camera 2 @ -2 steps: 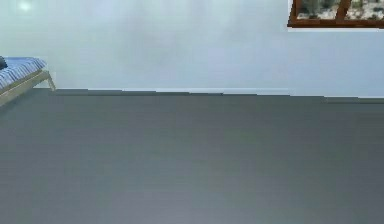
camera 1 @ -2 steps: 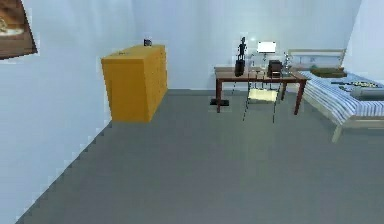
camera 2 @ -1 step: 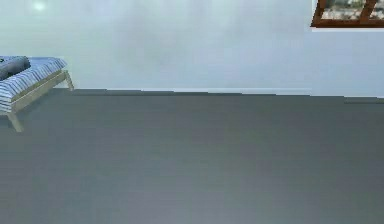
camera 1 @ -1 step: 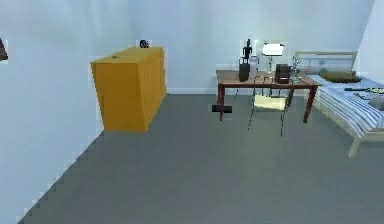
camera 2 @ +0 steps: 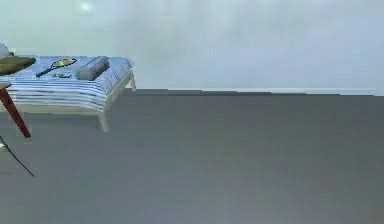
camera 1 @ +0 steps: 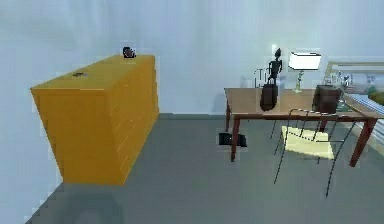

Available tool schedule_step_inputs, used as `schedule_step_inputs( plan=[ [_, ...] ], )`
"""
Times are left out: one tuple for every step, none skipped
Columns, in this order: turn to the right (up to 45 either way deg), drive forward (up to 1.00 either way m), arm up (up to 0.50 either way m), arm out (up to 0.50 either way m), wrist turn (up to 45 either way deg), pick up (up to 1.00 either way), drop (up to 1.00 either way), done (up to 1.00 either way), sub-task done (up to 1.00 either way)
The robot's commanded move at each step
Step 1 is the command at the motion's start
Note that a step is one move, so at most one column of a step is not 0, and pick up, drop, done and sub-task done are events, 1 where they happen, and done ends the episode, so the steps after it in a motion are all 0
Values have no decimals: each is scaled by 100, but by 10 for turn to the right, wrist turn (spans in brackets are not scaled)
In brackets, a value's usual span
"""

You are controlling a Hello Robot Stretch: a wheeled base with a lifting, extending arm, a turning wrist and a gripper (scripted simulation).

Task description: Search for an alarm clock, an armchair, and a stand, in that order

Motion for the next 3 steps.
schedule_step_inputs(
  plan=[
    [0, 100, 0, 0, 0, 0, 0, 0, 0],
    [0, 100, 0, 0, 0, 0, 0, 0, 0],
    [-30, 0, 0, 0, 0, 0, 0, 0, 0]
  ],
)
